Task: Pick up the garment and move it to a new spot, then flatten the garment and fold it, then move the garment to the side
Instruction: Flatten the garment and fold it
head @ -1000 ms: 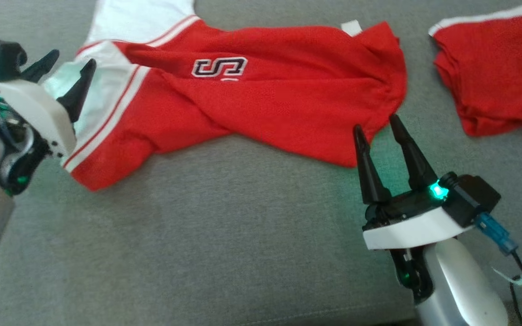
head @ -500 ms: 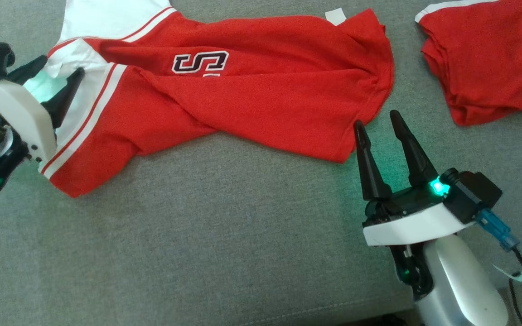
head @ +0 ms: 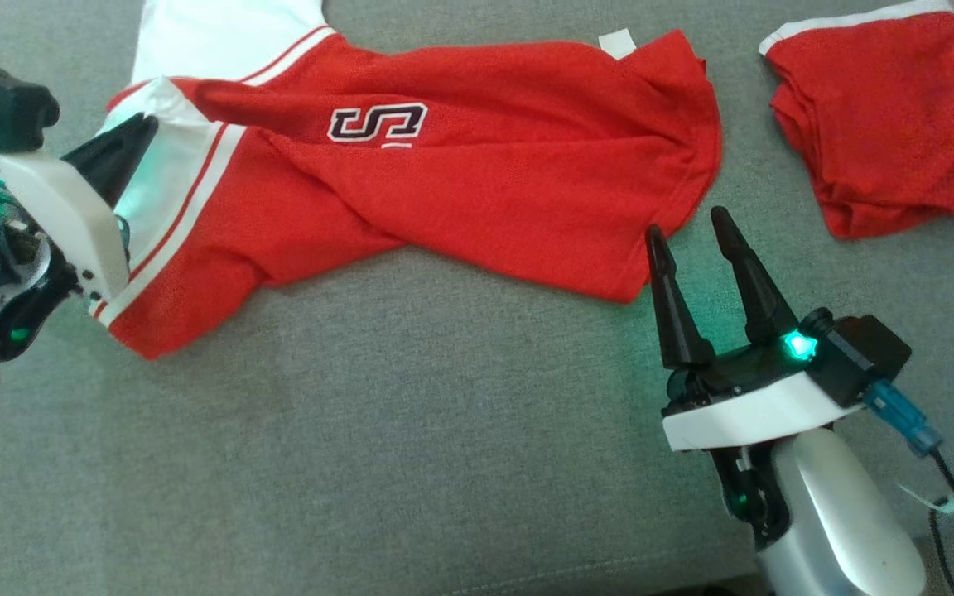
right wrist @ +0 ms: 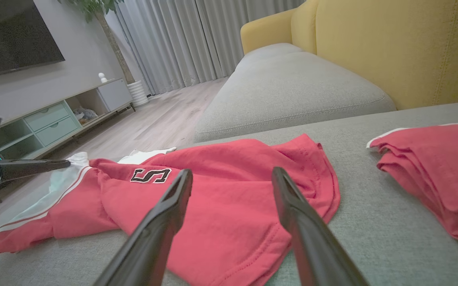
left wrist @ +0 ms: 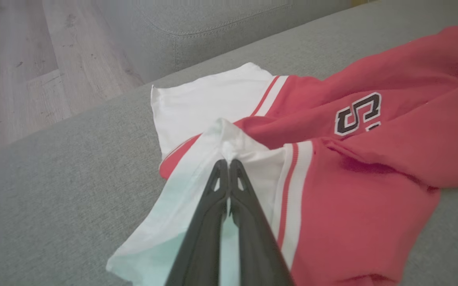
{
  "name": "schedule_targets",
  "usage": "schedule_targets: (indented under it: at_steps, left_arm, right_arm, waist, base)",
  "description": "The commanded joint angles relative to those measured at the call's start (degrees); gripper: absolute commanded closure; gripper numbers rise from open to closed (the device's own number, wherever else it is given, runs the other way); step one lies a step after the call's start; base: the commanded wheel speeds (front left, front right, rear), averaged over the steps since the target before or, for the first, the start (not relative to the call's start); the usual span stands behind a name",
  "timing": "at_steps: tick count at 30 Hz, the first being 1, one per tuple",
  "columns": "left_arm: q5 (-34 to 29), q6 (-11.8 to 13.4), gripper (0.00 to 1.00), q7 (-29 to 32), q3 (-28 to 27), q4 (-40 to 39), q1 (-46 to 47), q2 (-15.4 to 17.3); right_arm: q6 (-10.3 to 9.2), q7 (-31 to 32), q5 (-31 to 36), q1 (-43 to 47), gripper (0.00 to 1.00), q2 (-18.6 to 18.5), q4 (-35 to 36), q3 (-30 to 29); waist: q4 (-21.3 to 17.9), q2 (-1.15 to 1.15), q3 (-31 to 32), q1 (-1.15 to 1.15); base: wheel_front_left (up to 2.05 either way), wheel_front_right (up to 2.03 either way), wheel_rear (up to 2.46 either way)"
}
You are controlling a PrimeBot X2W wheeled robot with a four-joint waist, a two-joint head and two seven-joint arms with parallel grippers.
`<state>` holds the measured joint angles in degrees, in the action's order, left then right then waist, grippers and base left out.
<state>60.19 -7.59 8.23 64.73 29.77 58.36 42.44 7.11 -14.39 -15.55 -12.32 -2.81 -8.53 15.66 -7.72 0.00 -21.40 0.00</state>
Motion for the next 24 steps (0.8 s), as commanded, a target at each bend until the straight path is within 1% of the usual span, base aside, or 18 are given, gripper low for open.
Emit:
schedule_targets:
  at_steps: [1, 9, 10, 16, 20, 24]
  left_arm:
    - [0.6, 0.1, 1.0, -1.1, -2.0, -0.3, 3.3, 2.3]
    - [1.3, 0.1, 1.0, -4.6, 2.4, -2.3, 4.4, 2.7]
    - [1.3, 0.1, 1.0, -5.4, 3.6, -3.6, 4.5, 3.0]
    - [0.5, 0.1, 1.0, -6.2, 6.5, -9.6, 3.5, 4.4]
    - [-0.1, 0.1, 1.0, -4.7, 7.8, -16.2, 0.5, 5.4]
    - [-0.8, 0.1, 1.0, 0.4, 8.4, -24.6, -4.0, 6.8]
  right_arm:
    - [0.37, -0.6, 0.2, -0.5, 0.0, -0.1, 1.3, 1.0]
    - [0.37, -0.6, 0.2, 0.3, 0.0, -0.1, 0.0, 1.2]
    - [0.37, -0.6, 0.1, 0.7, 0.0, -0.1, -0.4, 1.2]
    - [0.37, -0.6, 0.2, 2.5, 0.0, -0.1, -1.5, 1.1]
    - [0.37, -0.6, 0.0, 3.7, 0.0, -0.1, -2.3, 1.2]
    - [0.37, -0.6, -0.2, 4.6, 0.0, -0.1, -2.9, 1.5]
  waist:
    - [0.5, 0.0, 0.9, 0.0]
    - [2.5, 0.0, 5.3, 0.0]
    - [3.3, 0.0, 6.7, 0.0]
    - [6.6, 0.0, 10.5, 0.0]
    - [8.5, 0.0, 13.1, 0.0]
    - [10.2, 0.0, 15.2, 0.0]
  base:
    - [0.0, 0.0, 0.0]
    - [0.0, 0.0, 0.0]
    - [0.0, 0.0, 0.0]
    - [0.0, 0.0, 0.0]
    - [0.0, 0.0, 0.0]
    - [0.0, 0.0, 0.0]
